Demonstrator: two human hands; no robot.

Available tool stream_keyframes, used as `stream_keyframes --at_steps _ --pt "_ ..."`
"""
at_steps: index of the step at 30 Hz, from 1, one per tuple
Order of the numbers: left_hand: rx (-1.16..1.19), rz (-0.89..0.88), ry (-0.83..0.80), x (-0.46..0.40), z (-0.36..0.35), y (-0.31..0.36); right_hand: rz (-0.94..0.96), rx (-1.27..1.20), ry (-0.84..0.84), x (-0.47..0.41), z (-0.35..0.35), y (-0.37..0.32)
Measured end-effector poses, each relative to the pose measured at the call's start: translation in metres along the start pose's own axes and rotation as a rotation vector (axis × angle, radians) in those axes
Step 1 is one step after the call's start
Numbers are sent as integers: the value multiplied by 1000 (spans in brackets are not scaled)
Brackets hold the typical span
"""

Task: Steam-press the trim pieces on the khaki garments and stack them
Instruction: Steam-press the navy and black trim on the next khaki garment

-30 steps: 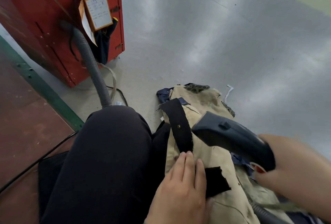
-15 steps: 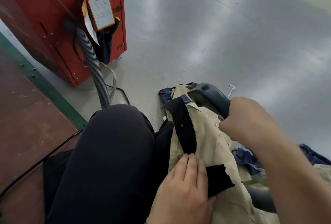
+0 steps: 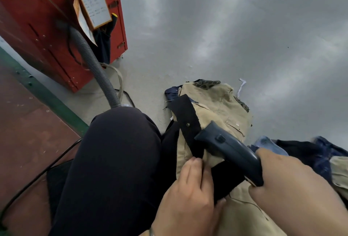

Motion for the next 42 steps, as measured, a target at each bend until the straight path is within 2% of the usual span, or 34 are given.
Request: stream_keyframes --at_steps 5,9,11,15,18,21,24,27,29,32,36,38,42 --pt "20 -40 17 -3 -1 4 -58 -59 163 -48 18 -1" --pt "71 -39 -41 2 1 1 -91 -160 272 -60 37 12" --pt "80 -20 -41 2 2 0 -73 -170 250 -42 38 18" --pt "37 -13 -20 1 3 1 34 -55 71 3 11 17" --pt "20 -16 -20 2 3 5 70 -89 1 16 -4 11" --pt "9 -20 70 4 -2 6 56 -10 -68 9 -2 3" --pt "-35 -10 152 3 -7 10 -4 -14 -54 -8 5 -4" --pt "-54 -19 198 1 -8 12 -49 -17 61 -37 13 -5" --pt "-63 -25 187 1 -9 12 -40 -59 145 -65 22 -3" --pt "-29 -28 128 3 -11 12 -46 -183 181 -90 35 -1" --pt "-69 -47 82 4 -13 9 -39 -286 214 -63 44 16" --pt "-101 -25 75 1 -13 8 -63 -267 189 -36 35 26" --pt "-93 -33 91 -2 -9 11 -80 -182 11 -5 9 33"
Point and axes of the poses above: each hand's wrist, its own x-axis away from the middle knuckle, its own z-axis out of the back of the hand, y = z × x, the point moved 3 cm from there along -x, towards the middle knuckle, and after that the axes turned 15 degrees about z, right-handed, at the moved point
